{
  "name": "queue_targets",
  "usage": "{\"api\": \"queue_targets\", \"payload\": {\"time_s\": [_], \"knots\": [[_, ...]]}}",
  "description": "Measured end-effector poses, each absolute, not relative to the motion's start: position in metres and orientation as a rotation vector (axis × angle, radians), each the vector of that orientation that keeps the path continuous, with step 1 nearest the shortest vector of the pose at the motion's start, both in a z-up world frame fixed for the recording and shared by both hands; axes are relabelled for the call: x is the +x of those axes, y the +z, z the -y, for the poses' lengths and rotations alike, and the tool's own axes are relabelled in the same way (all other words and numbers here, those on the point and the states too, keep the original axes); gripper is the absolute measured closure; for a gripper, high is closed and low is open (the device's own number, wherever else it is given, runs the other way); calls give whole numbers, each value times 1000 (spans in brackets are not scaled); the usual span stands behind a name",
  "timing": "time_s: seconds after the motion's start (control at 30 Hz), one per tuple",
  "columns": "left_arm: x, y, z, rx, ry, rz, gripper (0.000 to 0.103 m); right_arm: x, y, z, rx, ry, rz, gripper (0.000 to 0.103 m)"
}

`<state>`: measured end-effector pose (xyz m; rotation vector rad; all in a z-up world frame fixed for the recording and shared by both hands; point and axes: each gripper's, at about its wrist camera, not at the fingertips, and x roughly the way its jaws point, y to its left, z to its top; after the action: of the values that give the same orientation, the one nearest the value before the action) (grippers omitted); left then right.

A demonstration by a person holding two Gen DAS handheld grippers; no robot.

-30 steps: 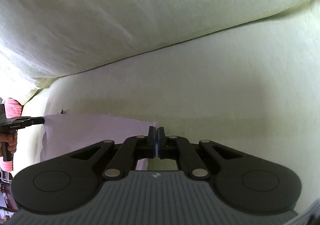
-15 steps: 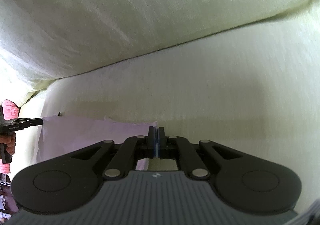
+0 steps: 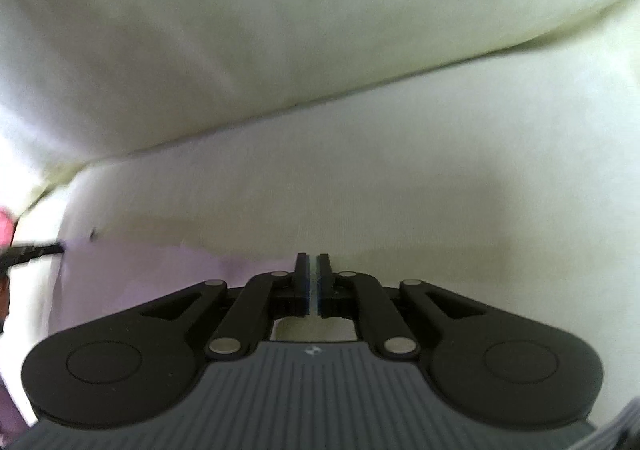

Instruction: Fold clothes

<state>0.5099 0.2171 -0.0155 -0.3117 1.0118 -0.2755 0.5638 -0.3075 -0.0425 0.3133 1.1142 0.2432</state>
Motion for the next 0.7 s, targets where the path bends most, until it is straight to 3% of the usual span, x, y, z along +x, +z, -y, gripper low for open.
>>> {"api": "queue_targets", "payload": {"time_s": [0.27, 0.37, 0.47, 0.67, 0.7], "knots": [[448, 12, -225, -357, -240, -1037, 103, 517, -16, 310, 365, 239, -1130, 96], [407, 17, -205, -361, -302, -1107, 103, 484, -12, 305, 396, 241, -1161, 92], [370, 12, -184, -381, -358, -1170, 103, 454, -14, 299, 412, 247, -1197, 86], [342, -6, -162, -418, -388, -1207, 102, 394, -24, 293, 414, 248, -1283, 86], [341, -9, -161, -417, -389, -1210, 98, 386, -27, 294, 415, 244, -1295, 86]]}}
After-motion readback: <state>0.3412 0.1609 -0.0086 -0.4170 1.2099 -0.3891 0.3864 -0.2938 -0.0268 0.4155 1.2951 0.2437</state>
